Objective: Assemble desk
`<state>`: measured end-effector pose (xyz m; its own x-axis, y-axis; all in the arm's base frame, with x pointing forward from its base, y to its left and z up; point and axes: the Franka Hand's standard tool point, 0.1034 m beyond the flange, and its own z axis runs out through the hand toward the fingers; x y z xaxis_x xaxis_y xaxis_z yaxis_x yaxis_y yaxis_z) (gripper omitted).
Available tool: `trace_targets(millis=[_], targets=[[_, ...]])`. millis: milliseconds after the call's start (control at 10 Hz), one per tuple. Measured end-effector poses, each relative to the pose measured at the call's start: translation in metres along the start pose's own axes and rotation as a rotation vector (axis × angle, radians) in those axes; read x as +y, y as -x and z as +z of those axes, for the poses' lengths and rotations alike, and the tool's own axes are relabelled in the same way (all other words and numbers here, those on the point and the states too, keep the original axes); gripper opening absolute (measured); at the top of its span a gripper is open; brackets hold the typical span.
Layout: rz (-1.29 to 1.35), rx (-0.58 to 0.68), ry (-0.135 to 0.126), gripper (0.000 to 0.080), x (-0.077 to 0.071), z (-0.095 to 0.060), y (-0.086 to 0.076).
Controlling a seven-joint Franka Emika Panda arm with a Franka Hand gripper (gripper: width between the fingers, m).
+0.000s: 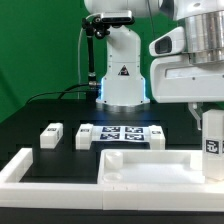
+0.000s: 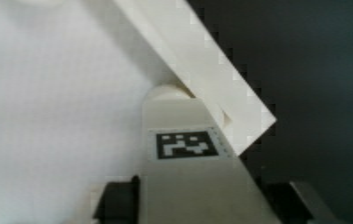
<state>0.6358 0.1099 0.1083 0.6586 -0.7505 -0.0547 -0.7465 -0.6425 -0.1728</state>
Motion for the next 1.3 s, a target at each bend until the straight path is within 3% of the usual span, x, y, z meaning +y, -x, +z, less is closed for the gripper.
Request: trace_targets(millis=[100, 300, 600, 700, 800, 900, 1000, 1300], targets=[[0.161, -0.007, -0.007, 0.0300, -0.0011, 0.0005, 0.0016], [0.560, -0.042, -0.074, 0.0300, -0.0014, 0.0035, 0.0022], [0.537, -0.048, -0.073, 0.0305, -0.0019, 0.0042, 0.0038], [0.473, -0.049, -0.064, 0.0502, -0.0012, 0.0042, 0.0045], [0.290, -0.066, -0.038, 0.0502, -0.0003, 0.0028, 0.0068], [0.086, -0.083, -0.018, 0.0629, 0.0001, 0.0008, 0.0073], [-0.065, -0.103, 0.004, 0.0643, 0.0005, -0.0007, 0.0106], [-0.269, -0.092, -0.014, 0.0648, -0.0002, -0.0012, 0.0091]])
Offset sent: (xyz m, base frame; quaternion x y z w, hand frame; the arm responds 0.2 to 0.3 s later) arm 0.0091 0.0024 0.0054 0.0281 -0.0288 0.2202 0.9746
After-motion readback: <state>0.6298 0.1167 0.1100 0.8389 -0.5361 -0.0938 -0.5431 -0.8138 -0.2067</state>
